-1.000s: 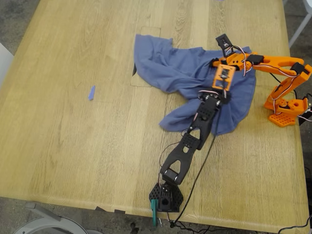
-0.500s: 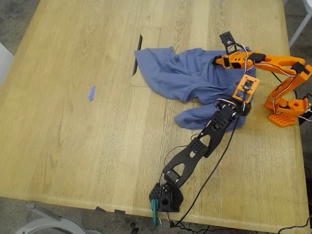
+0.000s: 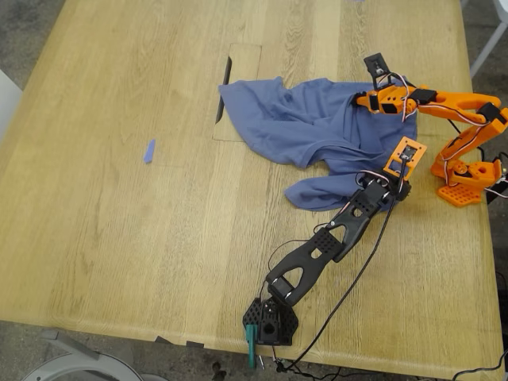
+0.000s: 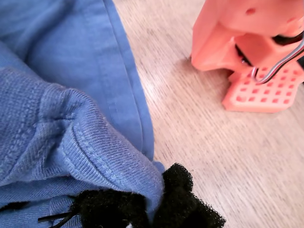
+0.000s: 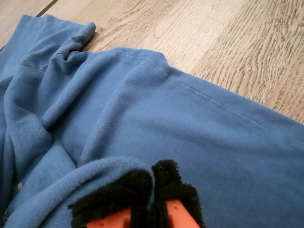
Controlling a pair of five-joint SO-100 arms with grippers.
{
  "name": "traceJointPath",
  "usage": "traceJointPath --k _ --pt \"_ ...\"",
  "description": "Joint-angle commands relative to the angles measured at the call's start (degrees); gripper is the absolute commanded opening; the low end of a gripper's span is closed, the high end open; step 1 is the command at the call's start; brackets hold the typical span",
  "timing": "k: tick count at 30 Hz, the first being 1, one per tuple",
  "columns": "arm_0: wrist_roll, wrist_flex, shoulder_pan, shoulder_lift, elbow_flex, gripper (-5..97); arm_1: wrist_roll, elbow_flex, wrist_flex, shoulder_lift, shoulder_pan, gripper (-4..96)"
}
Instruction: Fold a T-shirt
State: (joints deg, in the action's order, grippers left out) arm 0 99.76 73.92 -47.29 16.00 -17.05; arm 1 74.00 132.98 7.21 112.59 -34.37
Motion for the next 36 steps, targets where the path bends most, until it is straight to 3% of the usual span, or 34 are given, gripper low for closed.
traceJointPath --k 1,9,12,22,30,36 --pt "-0.09 -1.76 -1.23 1.32 -2.11 0 0.26 -0.26 -1.05 3.34 -0.44 0.0" --pt "-0.35 -2.37 2.20 -2.29 -2.11 1 0.26 0.62 -0.09 4.92 -0.18 0.0" --pt "0.35 -0.70 3.52 -1.49 -2.11 17 0.26 1.23 0.53 6.06 -0.09 0.0" --pt "-8.44 5.71 1.93 4.57 -2.02 43 0.44 2.46 1.93 8.00 0.18 0.0" --pt "-13.62 3.52 -0.26 4.31 -1.93 55 0.53 2.29 2.72 8.26 0.97 0.0" --pt "-16.35 0.00 1.14 1.85 -1.23 59 0.62 2.29 3.69 8.79 1.76 0.0"
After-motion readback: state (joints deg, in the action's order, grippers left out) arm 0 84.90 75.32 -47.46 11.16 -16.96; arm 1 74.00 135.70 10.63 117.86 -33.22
